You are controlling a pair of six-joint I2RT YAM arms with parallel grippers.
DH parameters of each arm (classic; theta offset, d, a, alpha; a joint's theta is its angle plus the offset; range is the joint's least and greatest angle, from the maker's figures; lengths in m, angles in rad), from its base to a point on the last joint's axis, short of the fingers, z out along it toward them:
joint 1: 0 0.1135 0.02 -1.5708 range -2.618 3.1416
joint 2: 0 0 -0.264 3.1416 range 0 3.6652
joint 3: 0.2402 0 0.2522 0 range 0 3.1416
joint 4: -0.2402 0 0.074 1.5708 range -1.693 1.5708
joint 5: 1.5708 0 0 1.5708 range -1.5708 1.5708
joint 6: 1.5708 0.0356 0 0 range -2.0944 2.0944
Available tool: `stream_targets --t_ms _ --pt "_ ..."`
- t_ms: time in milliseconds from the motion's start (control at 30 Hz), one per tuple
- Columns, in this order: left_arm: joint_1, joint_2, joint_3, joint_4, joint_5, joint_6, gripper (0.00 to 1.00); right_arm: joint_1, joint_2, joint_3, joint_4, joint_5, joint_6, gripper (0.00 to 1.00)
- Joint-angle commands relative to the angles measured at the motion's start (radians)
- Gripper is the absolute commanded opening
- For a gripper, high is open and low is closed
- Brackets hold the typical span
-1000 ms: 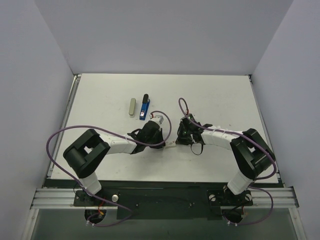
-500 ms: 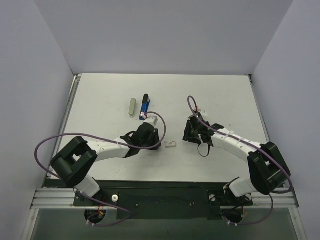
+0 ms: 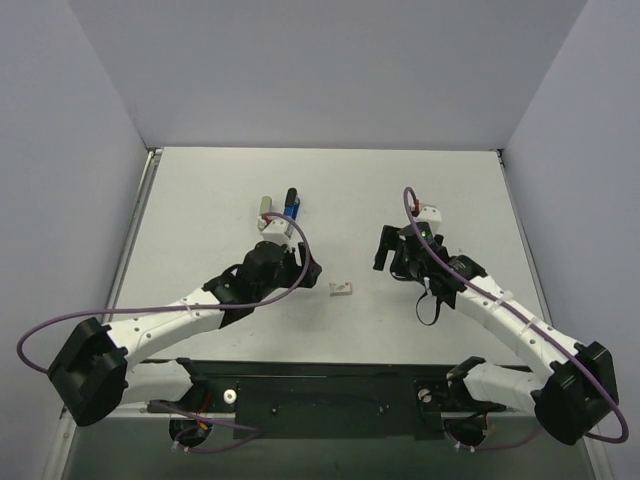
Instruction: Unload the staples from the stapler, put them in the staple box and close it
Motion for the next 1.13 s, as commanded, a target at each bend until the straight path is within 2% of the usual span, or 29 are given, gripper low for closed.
stream_targets --t_ms 0,133,433,1033,1100 --pt "-0.002 -0.074 0.036 -0.060 -0.059 0.038 0.81 0.009 -0.046 0.053 -0.065 0.056 -0.053 0.85" --pt "-0.007 -0.118 0.065 -0.129 -0.086 0.054 0.85 0.018 -0.097 0.056 -0.056 0.056 -0.060 0.85" --pt "-0.011 -0.236 0.051 -0.121 -0.122 0.054 0.88 0.091 -0.143 0.101 -0.065 0.094 -0.098 0.88" --pt "-0.016 -0.261 0.031 -0.100 -0.123 0.054 0.90 0.118 -0.158 0.144 -0.083 0.128 -0.144 0.90" --pt "-0.016 -0.263 0.033 -0.101 -0.129 0.055 0.90 0.120 -0.150 0.153 -0.102 0.164 -0.133 0.94"
